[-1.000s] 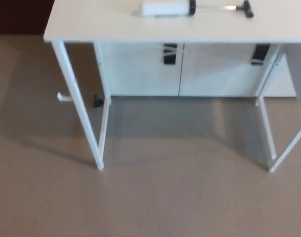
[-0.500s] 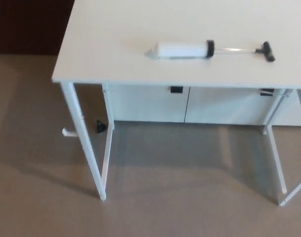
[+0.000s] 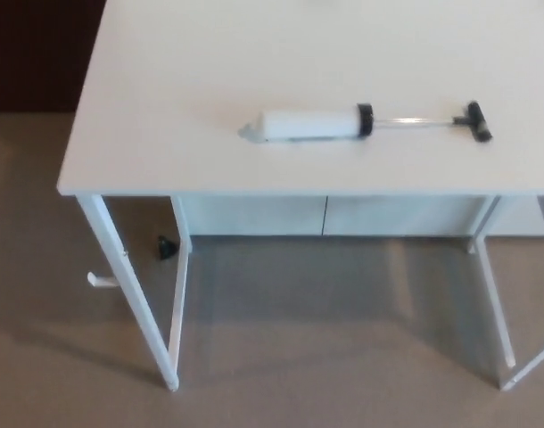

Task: The robot walks towards a desk on which an air pump is kept in the middle. It lifts it up and holds it with its left hand and uses its right hand to compress it by pushing its handle inwards.

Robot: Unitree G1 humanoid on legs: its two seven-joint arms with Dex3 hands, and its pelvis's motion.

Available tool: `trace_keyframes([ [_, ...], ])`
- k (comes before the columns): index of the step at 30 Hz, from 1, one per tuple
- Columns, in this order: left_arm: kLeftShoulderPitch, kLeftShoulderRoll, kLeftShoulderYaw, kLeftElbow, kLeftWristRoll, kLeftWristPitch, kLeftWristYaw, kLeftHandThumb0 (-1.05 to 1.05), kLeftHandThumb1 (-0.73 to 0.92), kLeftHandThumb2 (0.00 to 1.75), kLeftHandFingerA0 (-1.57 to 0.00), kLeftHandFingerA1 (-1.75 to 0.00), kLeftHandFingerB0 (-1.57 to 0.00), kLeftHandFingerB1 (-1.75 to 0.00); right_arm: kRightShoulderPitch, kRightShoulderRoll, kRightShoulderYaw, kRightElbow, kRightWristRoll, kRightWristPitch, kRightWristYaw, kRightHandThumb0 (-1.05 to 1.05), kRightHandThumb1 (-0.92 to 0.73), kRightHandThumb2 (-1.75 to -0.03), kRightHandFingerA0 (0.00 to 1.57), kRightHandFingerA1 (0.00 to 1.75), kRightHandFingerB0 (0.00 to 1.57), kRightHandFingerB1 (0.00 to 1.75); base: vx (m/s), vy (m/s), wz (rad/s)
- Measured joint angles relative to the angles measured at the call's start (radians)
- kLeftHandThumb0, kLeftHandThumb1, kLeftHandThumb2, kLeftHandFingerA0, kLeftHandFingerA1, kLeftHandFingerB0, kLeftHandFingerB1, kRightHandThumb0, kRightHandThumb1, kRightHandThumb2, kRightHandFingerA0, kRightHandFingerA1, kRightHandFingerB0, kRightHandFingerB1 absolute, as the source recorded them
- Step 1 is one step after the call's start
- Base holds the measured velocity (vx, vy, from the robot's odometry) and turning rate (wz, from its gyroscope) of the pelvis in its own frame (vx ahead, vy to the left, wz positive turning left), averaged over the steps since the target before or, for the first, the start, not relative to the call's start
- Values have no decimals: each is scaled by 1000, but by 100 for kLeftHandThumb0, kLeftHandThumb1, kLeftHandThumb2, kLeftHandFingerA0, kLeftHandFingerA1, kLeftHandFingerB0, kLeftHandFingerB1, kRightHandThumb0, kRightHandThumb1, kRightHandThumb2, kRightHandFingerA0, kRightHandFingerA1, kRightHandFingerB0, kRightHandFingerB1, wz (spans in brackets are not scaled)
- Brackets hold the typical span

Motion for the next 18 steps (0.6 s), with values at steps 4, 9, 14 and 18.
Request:
trace_keyframes([
  [4,-6,22,3,-10,-1,-1,-2,-20,73,59,-42,-43,-39,-36,-12,6,5,1,0,0,0,-29,-70,-60,63,45,49,40,252,198,-2],
  [9,-9,26,5,3,-3,-1,-8,-18,70,60,-45,-45,-40,-38,-12,6,7,2,-1,0,-1,-29,-69,-60,64,46,51,41,116,67,7],
  [14,-12,26,6,9,-2,-1,-7,-18,71,60,-46,-45,-40,-38,-16,7,7,11,0,0,0,-30,-70,-60,64,45,52,41,137,-62,7],
  [18,-19,21,2,7,-2,-1,-6,-21,70,59,-43,-43,-39,-37,-29,2,10,13,0,1,-1,-28,-70,-60,65,46,52,41,128,-186,-12],
])
